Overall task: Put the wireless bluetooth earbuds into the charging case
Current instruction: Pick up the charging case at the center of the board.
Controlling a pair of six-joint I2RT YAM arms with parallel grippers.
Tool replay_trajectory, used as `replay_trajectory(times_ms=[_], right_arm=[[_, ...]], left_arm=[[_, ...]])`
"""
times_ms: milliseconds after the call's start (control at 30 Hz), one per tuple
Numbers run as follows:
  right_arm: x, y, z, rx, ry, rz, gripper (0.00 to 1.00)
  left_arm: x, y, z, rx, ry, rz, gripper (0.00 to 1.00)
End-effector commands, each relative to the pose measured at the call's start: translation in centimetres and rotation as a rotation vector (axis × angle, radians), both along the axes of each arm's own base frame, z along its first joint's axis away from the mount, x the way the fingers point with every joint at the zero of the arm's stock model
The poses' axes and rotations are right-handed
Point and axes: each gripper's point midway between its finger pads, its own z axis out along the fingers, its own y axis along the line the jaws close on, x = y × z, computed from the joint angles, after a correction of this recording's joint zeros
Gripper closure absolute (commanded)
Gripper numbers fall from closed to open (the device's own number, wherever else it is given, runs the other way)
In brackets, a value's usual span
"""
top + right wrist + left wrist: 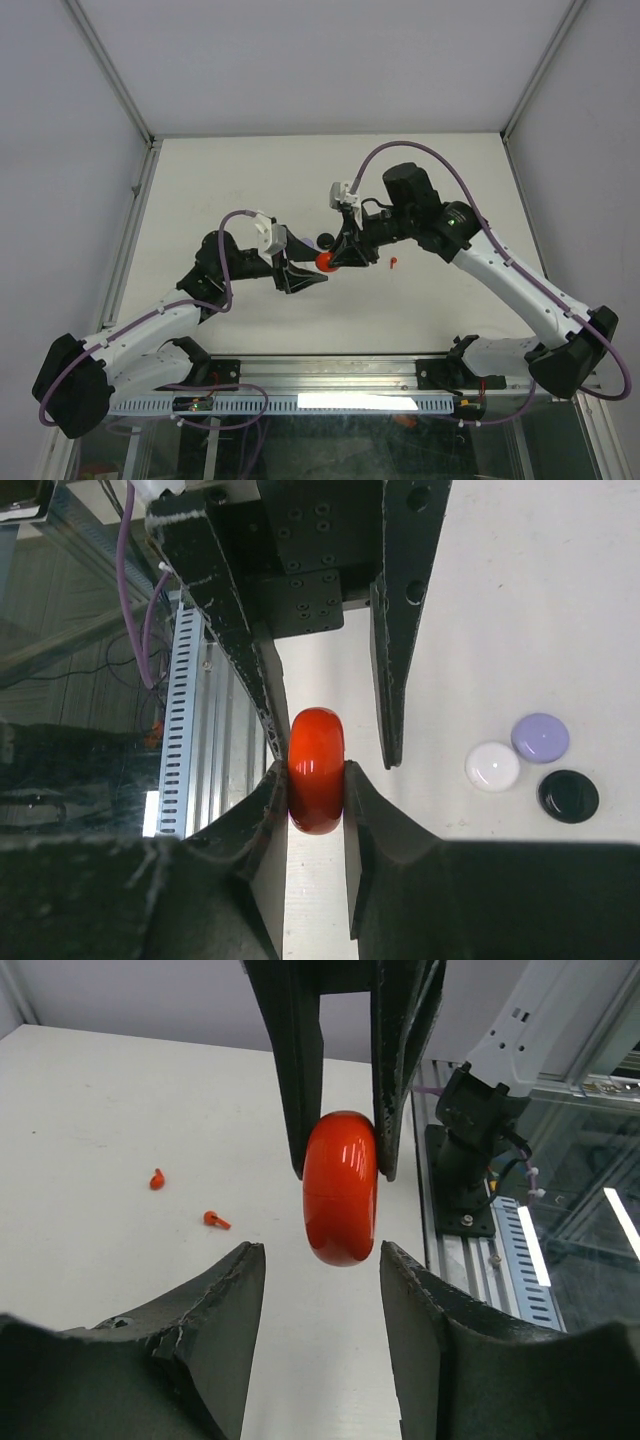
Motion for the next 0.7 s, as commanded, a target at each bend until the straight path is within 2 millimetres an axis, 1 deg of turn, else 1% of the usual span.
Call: replay_trajectory(times_ms=[0, 167, 367, 500, 667], right_arm=[[-0.6, 0.3, 1.2, 0.019, -0.039, 0.055, 1.00], [-0.3, 0.4, 0.8, 0.003, -0.034, 0.043, 1.00], [-0.1, 0.5, 1.2, 0.029, -0.055, 0.028, 1.00], [-0.1, 0.4, 1.6, 0.046, -0.074, 0.023, 1.00], [-0.1, 0.3, 1.8, 0.048, -0.085, 0.016, 1.00]], left_arm=[[-1.1, -0.1, 3.7, -0.082, -0.066, -0.083, 0.51], [-1.4, 0.1, 4.2, -0.111, -0.074, -0.087, 0.57], [-1.3, 0.0, 3.8, -0.118, -0.055, -0.084, 0.65], [-1.2, -0.1, 3.6, -0.122, -0.037, -0.083, 0.65], [-0.9, -0.2, 3.0, -0.114, -0.010, -0.073, 0.62]])
